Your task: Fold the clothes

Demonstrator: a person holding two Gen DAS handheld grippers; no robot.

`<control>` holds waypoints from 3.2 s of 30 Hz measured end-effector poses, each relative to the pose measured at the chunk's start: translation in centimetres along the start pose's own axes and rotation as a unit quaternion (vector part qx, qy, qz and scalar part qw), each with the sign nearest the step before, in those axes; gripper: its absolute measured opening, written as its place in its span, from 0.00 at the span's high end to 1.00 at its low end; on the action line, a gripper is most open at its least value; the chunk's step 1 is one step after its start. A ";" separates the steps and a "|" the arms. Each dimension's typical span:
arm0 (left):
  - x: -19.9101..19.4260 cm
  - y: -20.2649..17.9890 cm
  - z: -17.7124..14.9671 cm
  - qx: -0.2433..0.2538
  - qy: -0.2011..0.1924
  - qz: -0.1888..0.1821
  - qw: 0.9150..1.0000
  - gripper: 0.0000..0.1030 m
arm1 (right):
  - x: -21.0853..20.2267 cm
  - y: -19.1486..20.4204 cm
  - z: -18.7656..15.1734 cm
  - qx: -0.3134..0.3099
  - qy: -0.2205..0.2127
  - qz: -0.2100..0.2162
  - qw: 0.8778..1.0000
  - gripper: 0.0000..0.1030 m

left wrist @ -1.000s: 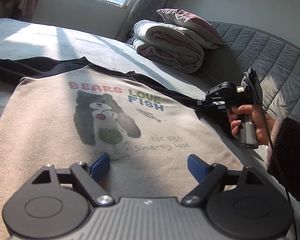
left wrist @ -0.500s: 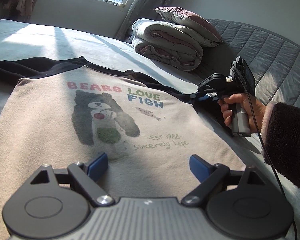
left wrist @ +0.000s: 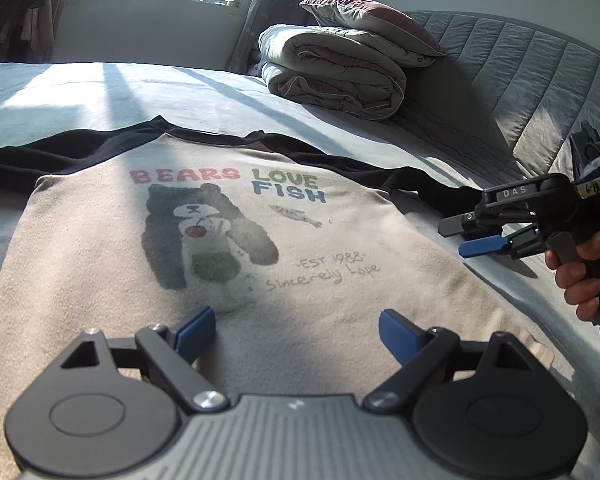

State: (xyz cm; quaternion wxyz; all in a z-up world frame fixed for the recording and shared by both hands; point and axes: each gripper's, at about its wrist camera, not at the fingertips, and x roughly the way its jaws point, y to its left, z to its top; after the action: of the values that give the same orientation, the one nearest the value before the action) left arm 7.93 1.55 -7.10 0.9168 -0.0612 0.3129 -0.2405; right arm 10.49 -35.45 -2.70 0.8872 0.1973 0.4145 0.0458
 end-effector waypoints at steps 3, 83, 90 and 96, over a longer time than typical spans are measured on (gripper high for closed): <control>-0.1 -0.5 0.0 0.017 0.008 0.010 1.000 0.13 | -3.0 -0.6 -2.8 0.003 0.009 -0.006 1.000 0.44; -18.4 9.0 -5.8 -0.120 0.127 0.038 0.984 0.95 | -8.4 4.7 -25.2 -0.809 -0.013 -0.215 0.547 0.90; -17.7 9.2 -6.5 -0.106 0.151 0.045 0.982 0.94 | -6.4 3.9 -24.9 -0.805 0.002 -0.202 0.558 0.89; -17.8 9.8 -6.1 -0.122 0.148 0.032 0.981 0.91 | -6.1 4.2 -24.3 -0.775 -0.008 -0.205 0.598 0.86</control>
State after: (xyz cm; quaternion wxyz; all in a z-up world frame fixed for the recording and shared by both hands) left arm -4.02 18.91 -4.89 0.8532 -0.1263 0.4739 -0.1774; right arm -11.43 -25.52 -10.76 0.6961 -0.6542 0.2453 0.1653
